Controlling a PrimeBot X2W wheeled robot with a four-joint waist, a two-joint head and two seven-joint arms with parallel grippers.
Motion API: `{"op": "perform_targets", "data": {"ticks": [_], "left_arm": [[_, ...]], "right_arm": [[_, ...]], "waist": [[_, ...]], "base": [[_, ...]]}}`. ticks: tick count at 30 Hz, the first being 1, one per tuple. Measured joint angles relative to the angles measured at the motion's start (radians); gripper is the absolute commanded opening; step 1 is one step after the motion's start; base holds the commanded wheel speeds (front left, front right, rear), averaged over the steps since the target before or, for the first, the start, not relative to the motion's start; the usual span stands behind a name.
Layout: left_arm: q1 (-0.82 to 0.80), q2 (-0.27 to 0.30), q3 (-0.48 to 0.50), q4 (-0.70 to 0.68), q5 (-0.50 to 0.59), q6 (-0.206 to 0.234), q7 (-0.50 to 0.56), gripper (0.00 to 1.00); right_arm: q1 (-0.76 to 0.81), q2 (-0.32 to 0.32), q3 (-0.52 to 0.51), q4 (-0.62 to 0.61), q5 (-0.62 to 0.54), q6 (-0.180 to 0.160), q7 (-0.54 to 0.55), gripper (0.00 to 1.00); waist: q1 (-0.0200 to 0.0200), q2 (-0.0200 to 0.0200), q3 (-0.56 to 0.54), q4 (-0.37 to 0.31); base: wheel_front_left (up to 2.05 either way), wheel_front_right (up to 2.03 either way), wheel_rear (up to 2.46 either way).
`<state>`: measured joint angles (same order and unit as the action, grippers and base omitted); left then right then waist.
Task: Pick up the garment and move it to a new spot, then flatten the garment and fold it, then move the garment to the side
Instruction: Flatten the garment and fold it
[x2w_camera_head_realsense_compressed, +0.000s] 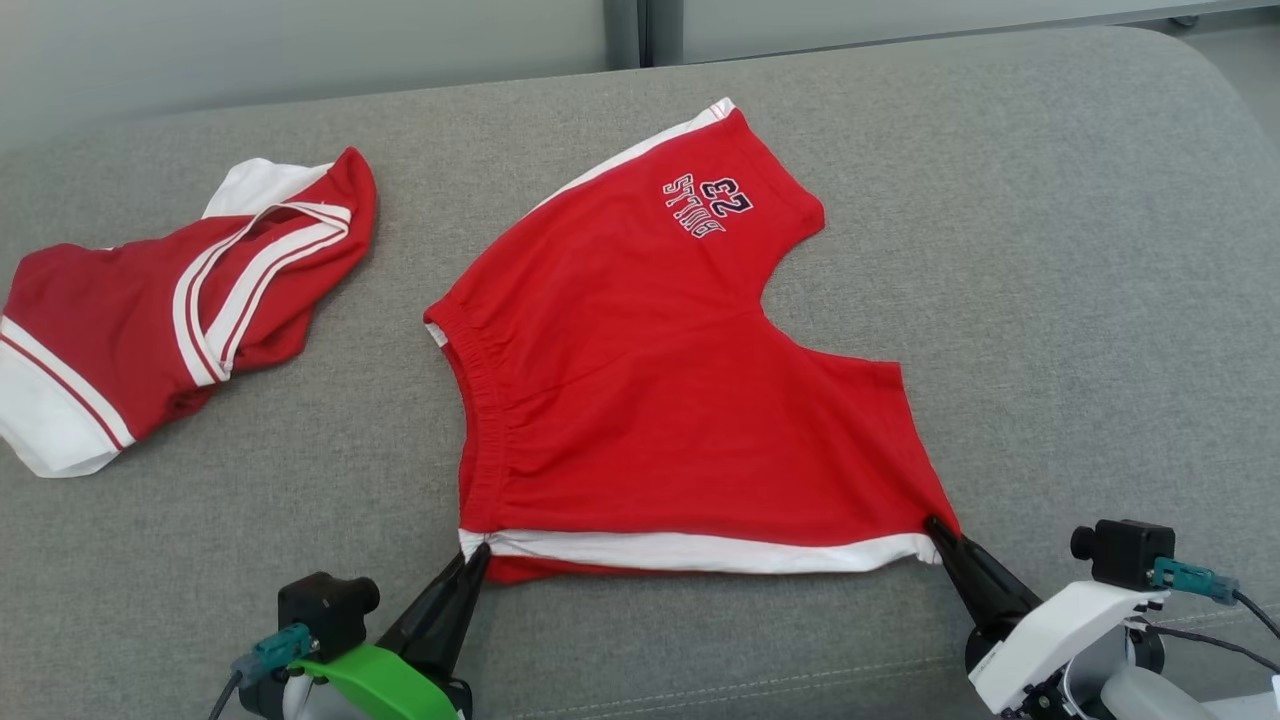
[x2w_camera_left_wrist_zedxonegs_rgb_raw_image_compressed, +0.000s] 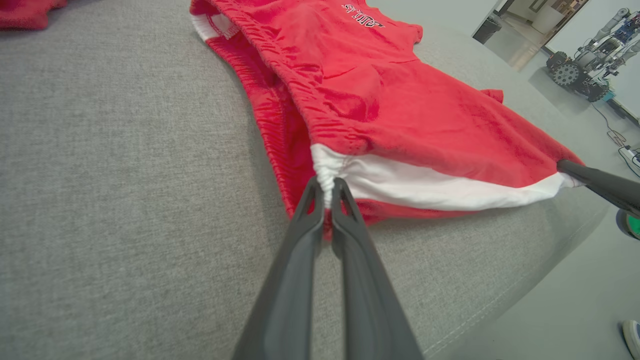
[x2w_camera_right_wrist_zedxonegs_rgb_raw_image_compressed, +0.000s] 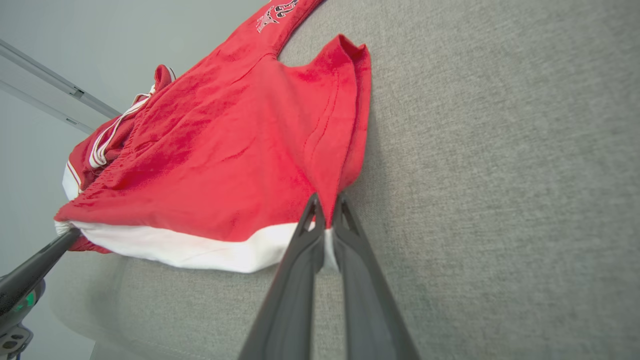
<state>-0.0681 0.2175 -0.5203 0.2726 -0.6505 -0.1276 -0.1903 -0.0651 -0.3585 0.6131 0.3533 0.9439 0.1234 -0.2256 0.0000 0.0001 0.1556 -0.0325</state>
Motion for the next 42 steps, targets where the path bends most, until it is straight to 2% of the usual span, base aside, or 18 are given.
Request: {"op": "perform_targets", "data": {"ticks": [8,16,27,42], "left_arm": [[0.027,0.049,-0.018,-0.057,-0.015,0.0,-0.006,0.0],[0.02,0.051,-0.03,-0.138,-0.041,0.0,-0.01,0.0],[-0.106,0.075,-0.003,-0.185,-0.042,0.0,0.005,0.0],[-0.304,0.049,0.013,-0.204,-0.078,0.0,0.042,0.0]], "right_arm": [[0.034,-0.04,-0.011,-0.064,0.027,0.0,-0.012,0.0],[0.017,-0.063,-0.034,-0.162,0.028,0.0,-0.017,0.0],[-0.094,-0.104,-0.081,-0.218,0.023,0.0,-0.021,0.0],[-0.352,-0.129,-0.144,-0.191,0.013,0.0,-0.026,0.0]], "waist": [[0.0,0.0,0.016,0.006],[0.0,0.0,0.018,0.006],[0.0,0.0,0.06,0.009],[0.0,0.0,0.214,0.05]], "base": [[0.0,0.0,0.0],[0.0,0.0,0.0],[0.0,0.0,0.0],[0.0,0.0,0.0]]}}
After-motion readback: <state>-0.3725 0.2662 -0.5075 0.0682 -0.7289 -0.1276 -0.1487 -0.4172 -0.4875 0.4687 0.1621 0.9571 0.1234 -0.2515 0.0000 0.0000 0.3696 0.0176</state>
